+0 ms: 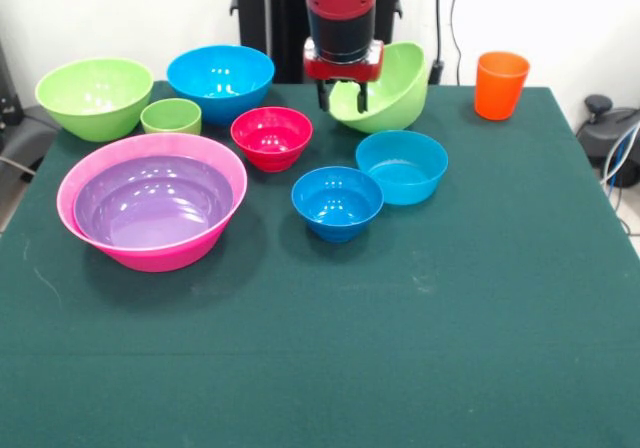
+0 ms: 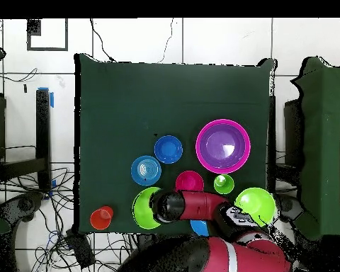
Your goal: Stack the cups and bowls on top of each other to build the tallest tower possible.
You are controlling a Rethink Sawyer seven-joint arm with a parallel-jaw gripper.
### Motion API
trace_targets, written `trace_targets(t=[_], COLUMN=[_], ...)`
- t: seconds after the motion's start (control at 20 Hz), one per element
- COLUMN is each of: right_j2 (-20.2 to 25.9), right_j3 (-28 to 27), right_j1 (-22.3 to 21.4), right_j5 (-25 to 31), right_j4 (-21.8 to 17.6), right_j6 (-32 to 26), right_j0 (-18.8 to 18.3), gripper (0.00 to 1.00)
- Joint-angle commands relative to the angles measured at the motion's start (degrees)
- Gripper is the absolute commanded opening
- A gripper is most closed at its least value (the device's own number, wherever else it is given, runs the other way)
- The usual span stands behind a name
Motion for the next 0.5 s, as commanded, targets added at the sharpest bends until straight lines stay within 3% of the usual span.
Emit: trace_targets(t=[0.05, 0.4, 0.5], right_j2=[6.55, 6.54, 6.19], right_j3=[-1.96, -0.12, 1.55], right_j1=[2.23, -0.83, -4.59], right_j5=[-3.42, -1.03, 1.42], right_j4=[-3.26, -2.84, -2.07], right_j6=[1.02, 1.97, 2.23], right_j0=[-0.17, 0.17, 0.58], gripper=[1.00, 1.00, 1.00])
